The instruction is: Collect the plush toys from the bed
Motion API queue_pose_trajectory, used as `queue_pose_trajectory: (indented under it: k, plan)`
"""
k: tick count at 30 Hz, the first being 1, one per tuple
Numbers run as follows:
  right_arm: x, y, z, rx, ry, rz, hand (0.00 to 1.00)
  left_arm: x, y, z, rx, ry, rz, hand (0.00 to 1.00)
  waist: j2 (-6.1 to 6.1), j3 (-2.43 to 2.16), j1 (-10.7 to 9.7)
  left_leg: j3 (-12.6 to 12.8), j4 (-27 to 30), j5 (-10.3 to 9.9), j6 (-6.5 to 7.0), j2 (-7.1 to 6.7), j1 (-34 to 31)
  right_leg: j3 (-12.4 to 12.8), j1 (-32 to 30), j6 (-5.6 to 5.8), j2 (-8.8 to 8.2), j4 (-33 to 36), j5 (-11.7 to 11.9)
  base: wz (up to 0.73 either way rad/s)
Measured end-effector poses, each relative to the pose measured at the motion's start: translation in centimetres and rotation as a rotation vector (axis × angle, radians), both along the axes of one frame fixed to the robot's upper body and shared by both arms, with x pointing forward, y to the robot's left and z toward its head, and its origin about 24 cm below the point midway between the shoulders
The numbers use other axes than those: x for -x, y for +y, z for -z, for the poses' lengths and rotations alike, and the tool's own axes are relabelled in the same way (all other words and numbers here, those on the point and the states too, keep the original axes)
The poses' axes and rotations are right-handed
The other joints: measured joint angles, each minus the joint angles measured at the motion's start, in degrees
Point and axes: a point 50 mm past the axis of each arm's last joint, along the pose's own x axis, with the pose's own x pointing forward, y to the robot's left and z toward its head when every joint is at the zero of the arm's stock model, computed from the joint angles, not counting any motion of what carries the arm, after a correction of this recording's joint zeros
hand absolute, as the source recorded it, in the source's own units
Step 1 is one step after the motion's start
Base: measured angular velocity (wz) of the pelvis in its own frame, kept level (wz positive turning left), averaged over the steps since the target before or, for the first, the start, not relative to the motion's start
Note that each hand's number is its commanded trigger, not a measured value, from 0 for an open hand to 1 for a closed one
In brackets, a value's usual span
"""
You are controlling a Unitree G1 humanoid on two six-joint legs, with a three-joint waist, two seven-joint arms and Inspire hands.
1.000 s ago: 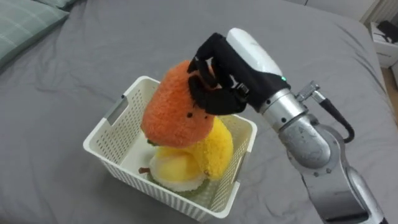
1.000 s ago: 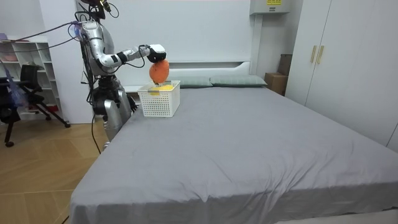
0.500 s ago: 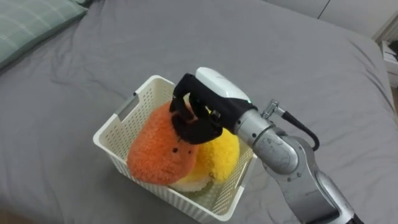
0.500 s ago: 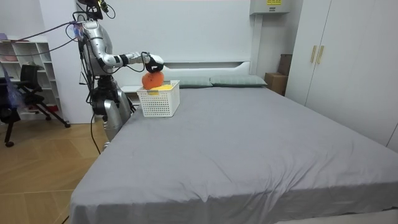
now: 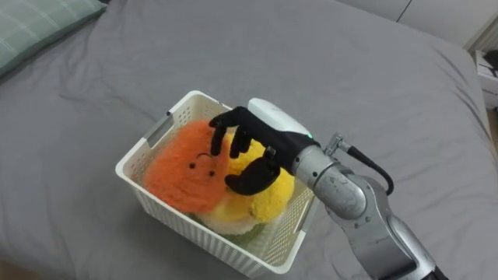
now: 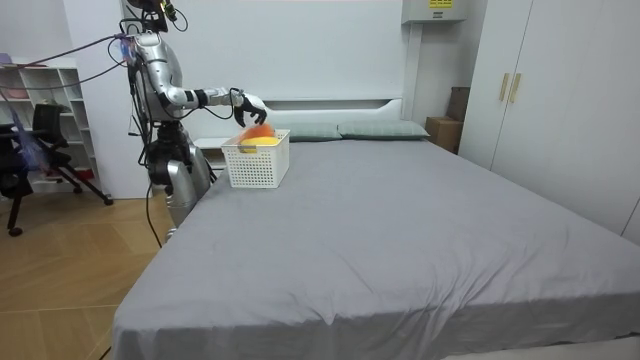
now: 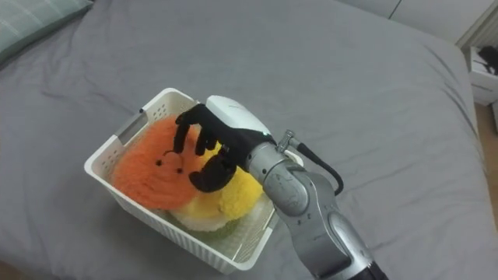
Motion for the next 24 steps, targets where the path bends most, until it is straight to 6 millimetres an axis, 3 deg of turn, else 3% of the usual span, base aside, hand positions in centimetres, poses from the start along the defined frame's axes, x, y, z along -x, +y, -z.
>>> queue_pose_trajectory:
  k: [13, 22, 24]
  plan:
    - [-0.2, -0.3, 0.8, -0.016, 0.033, 0.022, 0.00, 0.0, 0.0, 0.0, -0.003, -0.002, -0.003, 0.00, 0.24, 0.01, -0.2, 0.1, 0.1, 0.0, 0.00, 0.01, 0.1, 0.3, 0.0, 0.00, -0.06, 0.0, 0.0, 0.00]
    - [-1.2, -2.5, -0.7, -0.096, -0.068, 0.131, 0.00, -0.2, -0.3, 0.0, 0.013, -0.016, -0.011, 0.00, 2.58, -0.24, -3.5, 0.0, 0.5, 0.0, 0.04, -0.05, 0.5, 0.1, 0.6, 0.00, -0.48, 0.0, 0.0, 0.00]
    - [-1.3, -3.2, -0.9, -0.113, -0.077, 0.155, 0.00, -0.3, -0.3, 0.0, 0.016, -0.025, -0.024, 0.00, 3.00, -0.09, -4.3, 0.0, 0.5, 0.0, 0.03, -0.04, 0.9, 0.2, 1.0, 0.01, -0.44, 0.0, 0.0, -0.02]
